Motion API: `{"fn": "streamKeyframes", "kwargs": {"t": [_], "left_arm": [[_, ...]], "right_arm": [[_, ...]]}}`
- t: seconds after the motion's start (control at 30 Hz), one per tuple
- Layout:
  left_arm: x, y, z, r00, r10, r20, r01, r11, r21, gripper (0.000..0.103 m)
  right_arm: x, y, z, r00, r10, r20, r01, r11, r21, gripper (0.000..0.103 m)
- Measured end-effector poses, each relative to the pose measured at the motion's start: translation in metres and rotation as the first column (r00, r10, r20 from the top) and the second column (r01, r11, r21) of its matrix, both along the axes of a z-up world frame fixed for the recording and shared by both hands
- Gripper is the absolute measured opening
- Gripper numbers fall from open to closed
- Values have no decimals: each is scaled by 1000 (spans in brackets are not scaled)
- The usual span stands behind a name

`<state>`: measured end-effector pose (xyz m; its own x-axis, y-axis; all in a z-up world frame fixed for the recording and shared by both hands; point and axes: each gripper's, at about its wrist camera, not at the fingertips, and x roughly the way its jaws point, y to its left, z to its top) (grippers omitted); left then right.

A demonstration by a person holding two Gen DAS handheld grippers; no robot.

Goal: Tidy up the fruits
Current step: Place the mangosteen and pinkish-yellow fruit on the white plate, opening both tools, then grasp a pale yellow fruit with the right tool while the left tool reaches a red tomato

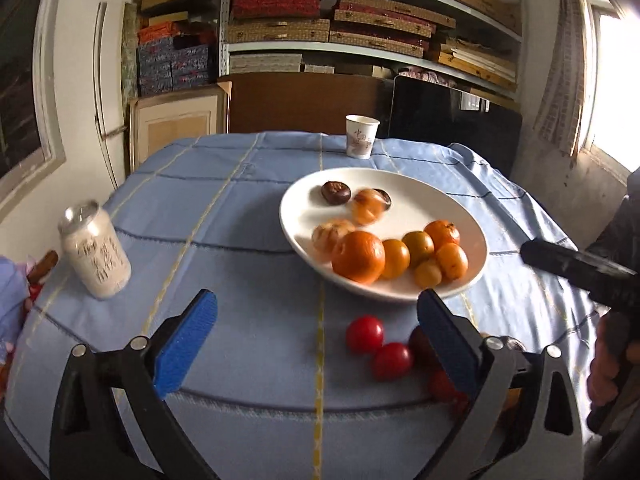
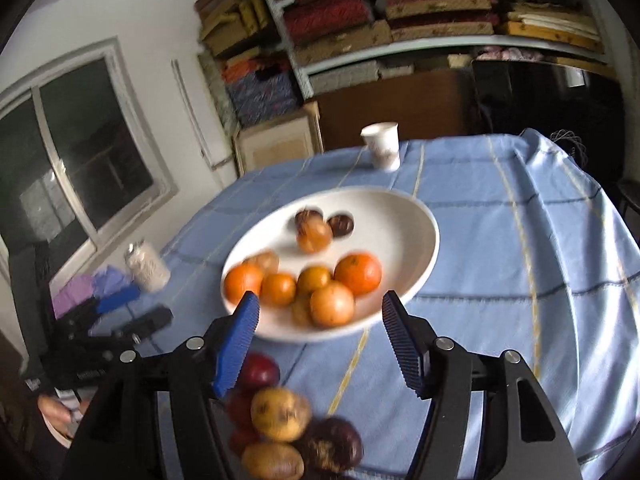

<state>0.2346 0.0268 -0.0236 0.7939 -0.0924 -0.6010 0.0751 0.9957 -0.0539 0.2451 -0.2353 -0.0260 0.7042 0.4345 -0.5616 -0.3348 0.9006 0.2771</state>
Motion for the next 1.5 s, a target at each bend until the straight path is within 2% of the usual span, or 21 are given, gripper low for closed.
{"fn": "streamKeyframes", "kwargs": {"t": [0.07,0.17,0.33,0.5,0.77,1.03,1.27,1.4,1.5], "left_arm": [[-3,-1,-4,1000,-12,-18,12,1000,11,98],[-5,-3,-6,1000,-15,-27,16,1000,18,98],[-4,-4,-7,999,3,-38,-1,999,32,98],[-3,-3,-7,999,4,-42,-3,1000,31,98],[-2,-7,-8,999,-4,-39,6,998,55,98],[2,-3,-10,998,6,-60,-4,999,43,98],[5,-2,-13,997,10,-82,-7,999,41,98],[5,-2,-13,997,10,-82,-7,999,42,98],[5,-2,-13,996,10,-84,-6,999,41,98]], "right_arm": [[-6,5,-5,1000,0,1,0,999,-46,65],[-12,11,-10,1000,20,-7,-21,998,-68,65],[-21,31,-19,977,196,-85,-200,979,-38,65],[-28,56,-28,962,252,-107,-264,957,-121,65],[-29,61,-34,959,247,-137,-267,953,-145,64],[-29,65,-35,961,244,-131,-265,948,-177,64],[-33,75,-38,962,246,-115,-268,931,-248,64],[-29,70,-38,965,228,-129,-252,943,-217,64],[-21,62,-40,969,198,-151,-223,959,-177,57]]}}
